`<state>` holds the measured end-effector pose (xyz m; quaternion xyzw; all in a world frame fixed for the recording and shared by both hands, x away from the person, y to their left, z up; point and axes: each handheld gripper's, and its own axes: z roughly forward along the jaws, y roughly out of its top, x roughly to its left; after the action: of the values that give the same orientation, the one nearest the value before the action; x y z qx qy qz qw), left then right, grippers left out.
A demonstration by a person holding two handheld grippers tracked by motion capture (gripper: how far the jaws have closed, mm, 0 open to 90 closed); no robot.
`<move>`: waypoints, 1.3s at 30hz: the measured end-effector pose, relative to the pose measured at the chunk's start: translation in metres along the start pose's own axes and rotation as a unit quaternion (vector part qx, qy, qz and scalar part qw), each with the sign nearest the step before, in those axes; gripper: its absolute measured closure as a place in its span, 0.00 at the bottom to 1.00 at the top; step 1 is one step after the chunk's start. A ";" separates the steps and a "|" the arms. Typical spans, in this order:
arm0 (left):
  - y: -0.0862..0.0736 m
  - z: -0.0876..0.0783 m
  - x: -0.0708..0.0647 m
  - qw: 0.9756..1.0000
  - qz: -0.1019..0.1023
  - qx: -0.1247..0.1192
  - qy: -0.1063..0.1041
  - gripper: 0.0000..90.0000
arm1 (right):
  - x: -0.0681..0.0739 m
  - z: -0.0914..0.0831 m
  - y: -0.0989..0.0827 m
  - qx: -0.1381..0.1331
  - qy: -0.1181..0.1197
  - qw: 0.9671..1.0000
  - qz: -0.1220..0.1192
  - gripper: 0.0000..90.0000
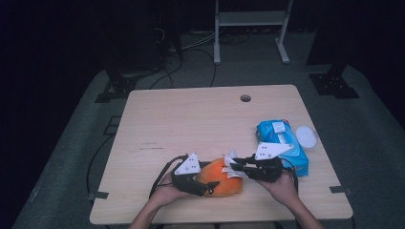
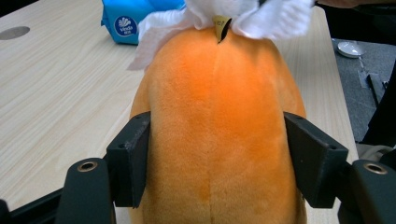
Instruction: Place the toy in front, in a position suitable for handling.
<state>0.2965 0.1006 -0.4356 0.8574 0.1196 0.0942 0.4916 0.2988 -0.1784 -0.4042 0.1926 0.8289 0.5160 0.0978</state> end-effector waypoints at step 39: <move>0.006 0.008 0.006 1.000 -0.014 0.004 0.006 0.23 | -0.009 -0.012 -0.007 -0.006 -0.014 1.000 0.019 0.87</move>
<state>0.3048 0.0927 -0.4345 0.8570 0.1352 0.0920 0.4887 0.3016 -0.1946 -0.4051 0.2152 0.8203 0.5202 0.1005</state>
